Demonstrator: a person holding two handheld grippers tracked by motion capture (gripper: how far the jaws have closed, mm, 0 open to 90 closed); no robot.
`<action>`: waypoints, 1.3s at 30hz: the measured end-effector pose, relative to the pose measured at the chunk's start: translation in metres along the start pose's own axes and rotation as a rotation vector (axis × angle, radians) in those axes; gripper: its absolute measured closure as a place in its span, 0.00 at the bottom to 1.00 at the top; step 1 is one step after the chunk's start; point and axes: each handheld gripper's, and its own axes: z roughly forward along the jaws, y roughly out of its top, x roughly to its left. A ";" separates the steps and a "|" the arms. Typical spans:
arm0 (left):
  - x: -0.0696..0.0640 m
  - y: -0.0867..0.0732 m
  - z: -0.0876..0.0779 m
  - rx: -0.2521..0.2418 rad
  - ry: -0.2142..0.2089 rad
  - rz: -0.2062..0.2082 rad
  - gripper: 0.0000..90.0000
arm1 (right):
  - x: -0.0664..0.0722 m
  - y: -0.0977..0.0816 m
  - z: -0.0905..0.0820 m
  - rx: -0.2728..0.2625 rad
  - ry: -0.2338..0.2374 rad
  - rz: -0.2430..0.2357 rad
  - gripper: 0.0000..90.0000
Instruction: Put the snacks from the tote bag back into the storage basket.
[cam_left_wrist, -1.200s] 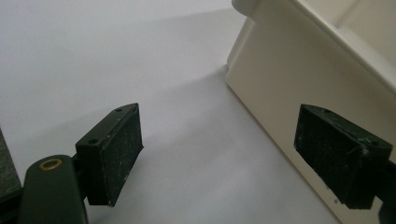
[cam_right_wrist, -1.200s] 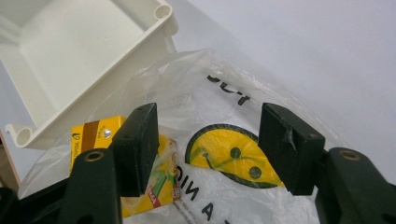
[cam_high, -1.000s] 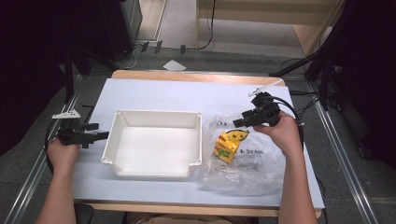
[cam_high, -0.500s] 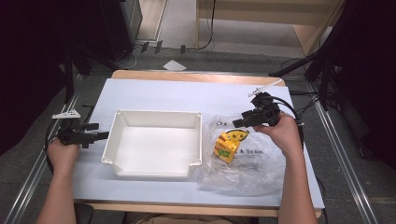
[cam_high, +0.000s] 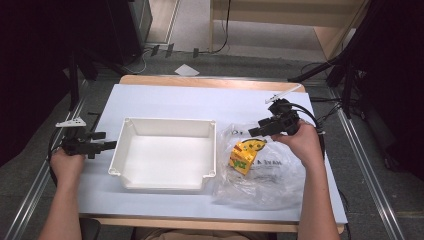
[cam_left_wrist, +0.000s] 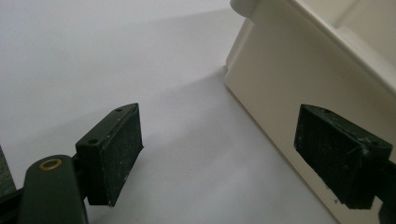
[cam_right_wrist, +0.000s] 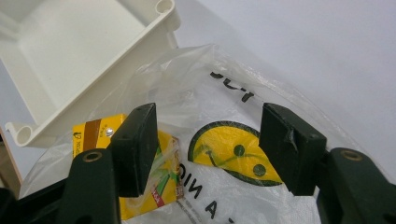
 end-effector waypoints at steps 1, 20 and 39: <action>0.000 0.000 0.000 0.000 0.000 0.000 0.18 | 0.000 0.000 0.000 0.003 0.002 0.001 0.43; 0.000 0.001 0.000 -0.002 -0.002 0.000 0.18 | 0.006 0.002 0.003 0.028 0.017 -0.004 0.43; 0.000 0.001 0.001 -0.003 -0.001 0.001 0.18 | 0.026 0.010 0.003 0.088 0.033 -0.064 0.43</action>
